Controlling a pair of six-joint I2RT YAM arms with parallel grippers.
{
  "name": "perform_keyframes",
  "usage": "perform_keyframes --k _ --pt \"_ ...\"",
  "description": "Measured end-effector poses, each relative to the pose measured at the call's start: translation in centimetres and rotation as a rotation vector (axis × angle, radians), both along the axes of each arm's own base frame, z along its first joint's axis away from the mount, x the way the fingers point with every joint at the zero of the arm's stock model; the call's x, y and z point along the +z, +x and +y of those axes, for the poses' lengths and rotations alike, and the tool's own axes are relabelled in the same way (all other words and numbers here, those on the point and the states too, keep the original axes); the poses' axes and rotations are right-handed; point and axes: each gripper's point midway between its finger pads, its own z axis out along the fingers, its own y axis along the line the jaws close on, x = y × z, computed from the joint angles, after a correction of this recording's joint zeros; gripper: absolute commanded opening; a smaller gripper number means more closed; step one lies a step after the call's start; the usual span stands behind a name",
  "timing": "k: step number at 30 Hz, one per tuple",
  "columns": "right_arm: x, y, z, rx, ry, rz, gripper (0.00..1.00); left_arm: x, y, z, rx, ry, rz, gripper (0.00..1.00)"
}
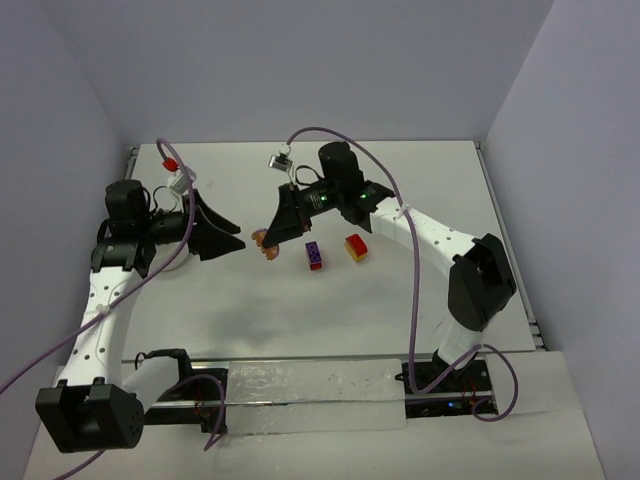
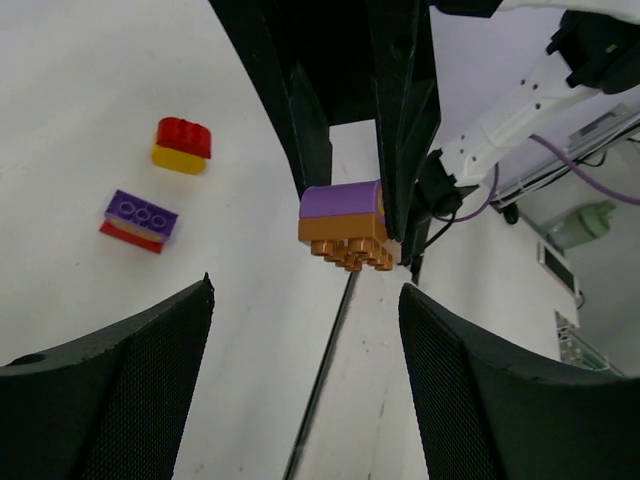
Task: Sort the legos into containers by color
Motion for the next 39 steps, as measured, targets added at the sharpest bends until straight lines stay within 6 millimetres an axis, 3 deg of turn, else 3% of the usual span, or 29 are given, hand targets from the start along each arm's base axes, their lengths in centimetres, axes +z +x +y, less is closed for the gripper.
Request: perform_keyframes --k 15,19,24,27,34,37,39 --pt "0.6 -1.2 0.6 0.043 0.012 -0.026 0.00 1.4 -1.3 -2.0 -0.096 -0.055 0.035 0.79" --pt "0.9 -1.3 0.6 0.045 0.015 -0.030 0.00 1.3 -1.3 -2.2 -0.105 -0.058 0.046 0.72" --pt "1.1 -1.3 0.6 0.045 0.019 -0.034 0.00 1.3 -1.3 -2.3 -0.107 -0.058 0.050 0.54" --pt "1.0 -1.3 0.6 0.045 0.017 -0.036 0.00 1.3 -1.4 -2.4 -0.111 -0.059 0.052 0.51" --pt "0.6 -1.4 0.8 0.045 0.001 -0.052 0.00 1.5 -1.6 -2.5 -0.125 -0.067 0.054 0.55" --pt "0.5 -1.4 0.8 0.039 -0.008 -0.053 0.00 1.6 -1.6 -2.5 -0.129 -0.069 0.051 0.49" --pt "0.4 -1.4 0.8 0.040 -0.009 -0.054 0.00 1.6 -1.6 -2.5 -0.129 -0.069 0.051 0.39"
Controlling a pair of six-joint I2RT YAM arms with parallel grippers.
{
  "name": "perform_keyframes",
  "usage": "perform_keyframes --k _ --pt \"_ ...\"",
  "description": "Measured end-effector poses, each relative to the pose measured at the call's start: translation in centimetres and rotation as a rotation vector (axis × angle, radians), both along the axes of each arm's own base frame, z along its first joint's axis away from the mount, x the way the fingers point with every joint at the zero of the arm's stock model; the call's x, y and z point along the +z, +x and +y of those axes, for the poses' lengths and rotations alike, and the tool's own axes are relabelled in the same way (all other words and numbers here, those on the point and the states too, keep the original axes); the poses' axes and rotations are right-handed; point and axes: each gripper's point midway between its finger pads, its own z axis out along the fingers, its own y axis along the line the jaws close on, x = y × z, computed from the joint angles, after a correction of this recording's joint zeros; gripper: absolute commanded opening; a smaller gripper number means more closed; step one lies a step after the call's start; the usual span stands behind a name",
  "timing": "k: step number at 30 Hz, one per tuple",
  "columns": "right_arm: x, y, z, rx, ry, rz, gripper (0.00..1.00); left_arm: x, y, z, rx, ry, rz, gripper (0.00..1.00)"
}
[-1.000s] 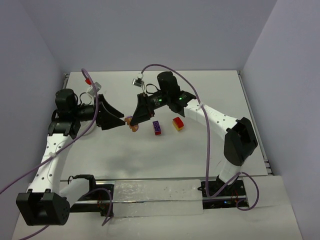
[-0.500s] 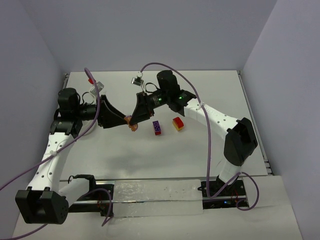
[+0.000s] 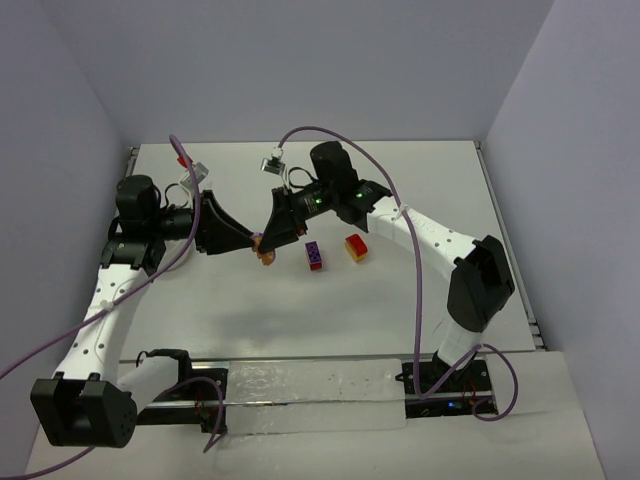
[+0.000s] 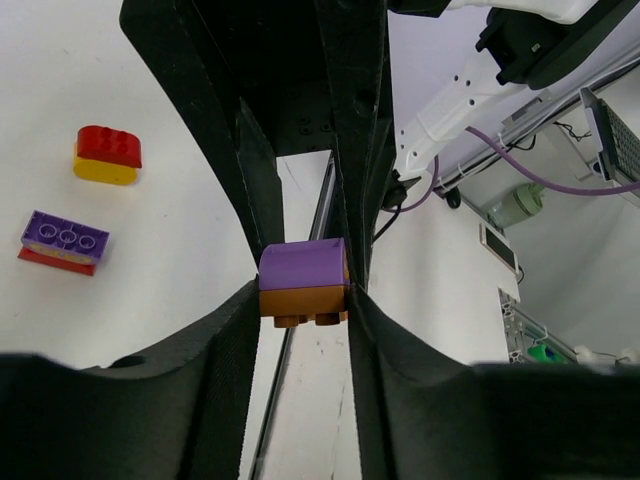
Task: Sort the legos into containers by color
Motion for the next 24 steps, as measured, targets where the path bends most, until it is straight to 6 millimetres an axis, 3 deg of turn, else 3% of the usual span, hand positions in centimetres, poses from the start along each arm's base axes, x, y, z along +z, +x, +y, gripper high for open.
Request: perform_keyframes --k 5,7,9,10,11,13,19,23,24 --pt "-0.1 -0.1 0.0 0.003 -0.001 -0.003 0.02 -0.2 0.0 0.0 -0.003 -0.001 0.009 0.04" --pt "-0.1 -0.1 0.0 0.003 -0.001 -0.002 0.07 -0.2 0.0 0.0 -0.003 0.000 0.009 0.00" --pt "-0.1 -0.1 0.0 0.003 -0.003 0.001 0.44 -0.3 0.0 0.0 -0.004 0.001 0.007 0.00" --pt "-0.1 -0.1 0.0 0.003 -0.004 0.003 0.57 -0.3 0.0 0.0 -0.004 0.002 0.008 0.00" --pt "-0.2 0.0 0.0 0.001 -0.006 0.009 0.60 -0.4 0.0 0.0 -0.004 0.004 0.005 0.00" --pt "-0.1 0.2 0.0 -0.005 -0.008 0.027 0.57 -0.7 -0.1 0.0 -0.008 0.009 -0.002 0.00" --pt "0.4 0.8 -0.1 -0.016 -0.002 0.068 0.31 -1.1 -0.5 0.0 -0.020 0.018 -0.006 0.00" --pt "0.2 0.9 -0.1 -0.012 -0.001 0.074 0.29 -1.3 -0.5 0.0 -0.017 0.022 -0.003 0.00" --pt "0.2 0.9 -0.1 -0.011 -0.002 0.074 0.24 -1.3 -0.5 0.0 -0.017 0.023 -0.002 0.00"
